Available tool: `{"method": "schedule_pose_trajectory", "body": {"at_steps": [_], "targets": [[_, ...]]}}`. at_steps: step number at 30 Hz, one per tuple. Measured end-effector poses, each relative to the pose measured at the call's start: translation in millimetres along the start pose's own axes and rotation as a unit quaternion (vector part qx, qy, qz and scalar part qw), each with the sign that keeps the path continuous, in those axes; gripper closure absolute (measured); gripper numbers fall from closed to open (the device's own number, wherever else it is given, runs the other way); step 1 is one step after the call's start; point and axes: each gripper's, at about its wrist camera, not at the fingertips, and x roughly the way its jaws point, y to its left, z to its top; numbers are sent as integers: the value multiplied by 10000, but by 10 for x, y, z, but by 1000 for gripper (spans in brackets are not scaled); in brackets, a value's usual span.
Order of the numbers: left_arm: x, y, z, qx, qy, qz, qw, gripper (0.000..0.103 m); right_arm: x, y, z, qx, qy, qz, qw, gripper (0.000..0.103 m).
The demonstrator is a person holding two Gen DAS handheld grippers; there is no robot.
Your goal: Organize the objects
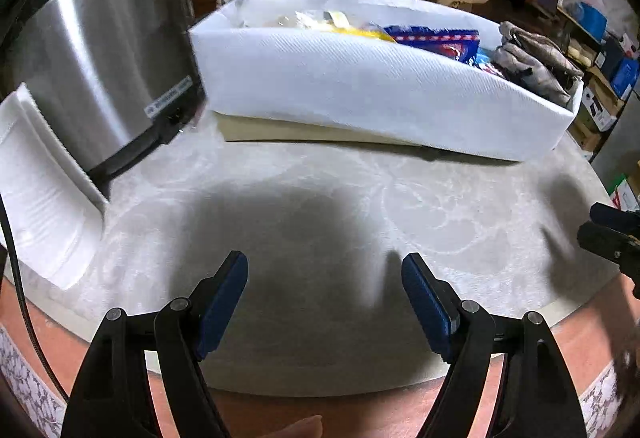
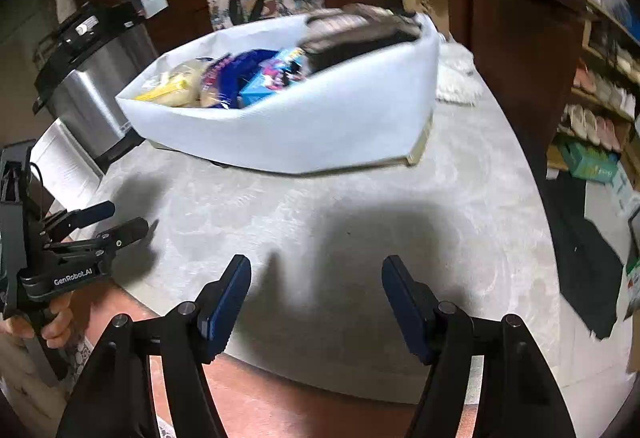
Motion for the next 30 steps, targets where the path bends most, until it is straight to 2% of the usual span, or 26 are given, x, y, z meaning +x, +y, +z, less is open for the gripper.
{"method": "schedule_pose_trajectory", "body": {"at_steps": [5, 7, 8, 11, 12, 30], "targets": [[62, -25, -6, -6, 10, -10, 10000, 23, 106, -30, -40, -70, 74, -203, 9997, 36], [82, 3, 7, -111, 35, -12, 9999, 20, 143, 18, -57, -187, -39, -437, 9989, 34], [95, 8, 15, -137, 58, 25, 9999, 14, 171, 47, -71, -295, -46, -533, 9981, 32], [144, 35, 32, -255, 156, 96, 9995, 2, 275, 191, -69, -693, 128, -704, 9950, 11], [152, 43, 33, -276, 178, 109, 9994, 0, 315, 213, -68, -771, 214, -609, 9949, 0], [150, 56, 29, -291, 180, 99, 9994, 0, 342, 248, -74, -860, 280, -562, 9943, 0]]}}
